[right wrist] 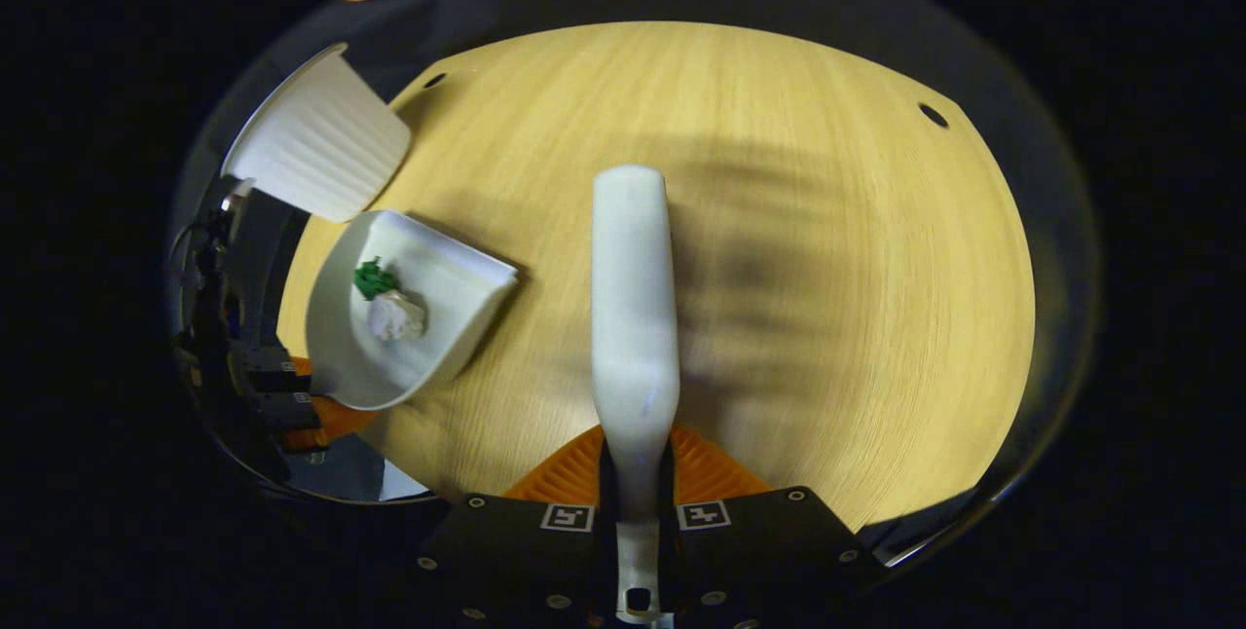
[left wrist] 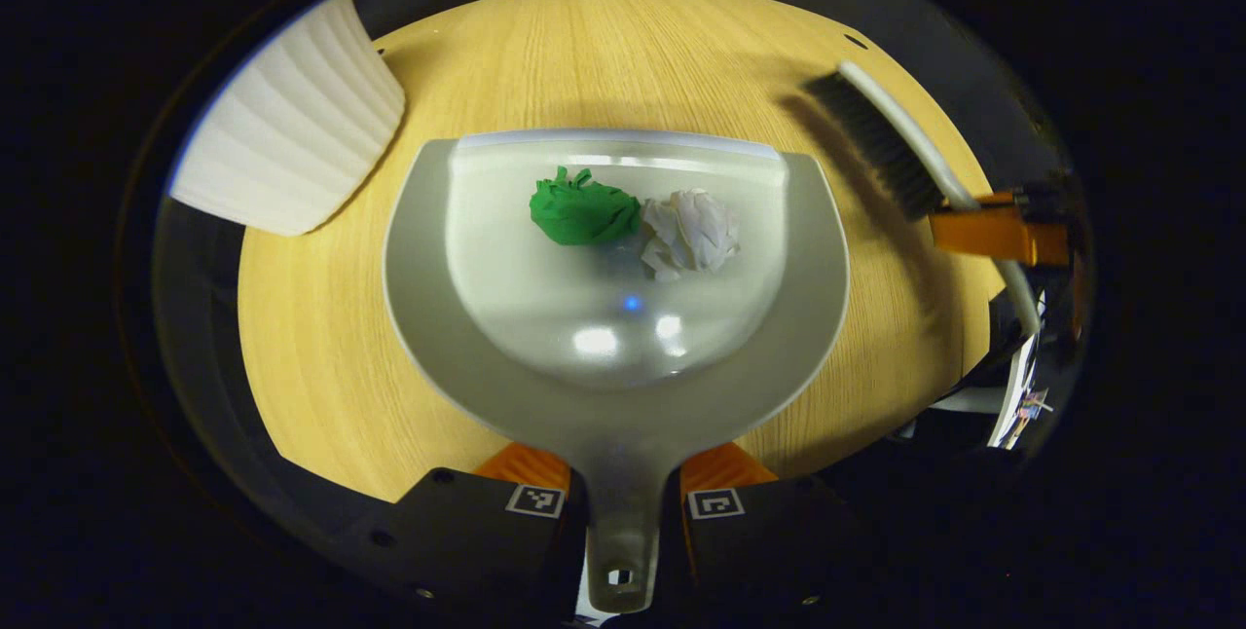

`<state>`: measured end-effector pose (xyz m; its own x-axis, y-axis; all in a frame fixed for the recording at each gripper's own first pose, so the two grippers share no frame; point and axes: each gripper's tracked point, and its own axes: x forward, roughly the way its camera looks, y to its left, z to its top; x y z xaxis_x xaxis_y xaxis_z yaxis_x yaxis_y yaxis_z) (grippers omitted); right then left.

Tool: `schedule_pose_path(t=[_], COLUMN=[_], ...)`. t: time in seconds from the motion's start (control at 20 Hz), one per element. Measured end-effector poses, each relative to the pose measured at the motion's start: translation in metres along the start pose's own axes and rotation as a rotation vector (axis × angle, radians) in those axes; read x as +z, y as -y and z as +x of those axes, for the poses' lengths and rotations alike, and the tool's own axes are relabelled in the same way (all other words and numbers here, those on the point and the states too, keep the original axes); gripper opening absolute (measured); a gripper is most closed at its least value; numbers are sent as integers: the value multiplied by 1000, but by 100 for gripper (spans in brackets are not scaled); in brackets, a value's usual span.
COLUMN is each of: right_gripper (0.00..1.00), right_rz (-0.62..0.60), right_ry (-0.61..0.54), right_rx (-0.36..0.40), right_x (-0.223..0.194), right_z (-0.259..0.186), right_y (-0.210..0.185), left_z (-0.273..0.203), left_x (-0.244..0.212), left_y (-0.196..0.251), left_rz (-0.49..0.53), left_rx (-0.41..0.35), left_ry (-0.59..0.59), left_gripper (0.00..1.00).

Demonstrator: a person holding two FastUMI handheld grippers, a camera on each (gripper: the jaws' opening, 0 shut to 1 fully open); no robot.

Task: Pick up the small broom and dustpan from the desktop, sweep the trash into the dustpan with the broom, and then empty the trash into the garbage bin.

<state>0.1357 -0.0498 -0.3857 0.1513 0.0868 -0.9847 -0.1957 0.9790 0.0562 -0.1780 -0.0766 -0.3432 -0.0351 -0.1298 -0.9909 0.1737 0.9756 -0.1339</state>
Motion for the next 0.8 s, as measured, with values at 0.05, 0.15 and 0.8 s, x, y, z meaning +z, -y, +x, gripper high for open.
schedule_pose_path(t=[0.05, 0.15, 0.8], right_gripper=[16, 16, 16], right_rz=[19, 56, 47], right_ry=[-8, -26, 1], right_rx=[-16, -19, 17], right_x=[-7, -20, -23], right_z=[10, 25, 33], right_y=[1, -1, -8], left_z=[-2, -9, -46], left_x=[0, 2, 10], left_y=[-1, 3, -8], left_rz=[-19, -61, -1], left_rx=[5, 10, -27], left_ry=[6, 25, 91], left_gripper=[31, 31, 31])
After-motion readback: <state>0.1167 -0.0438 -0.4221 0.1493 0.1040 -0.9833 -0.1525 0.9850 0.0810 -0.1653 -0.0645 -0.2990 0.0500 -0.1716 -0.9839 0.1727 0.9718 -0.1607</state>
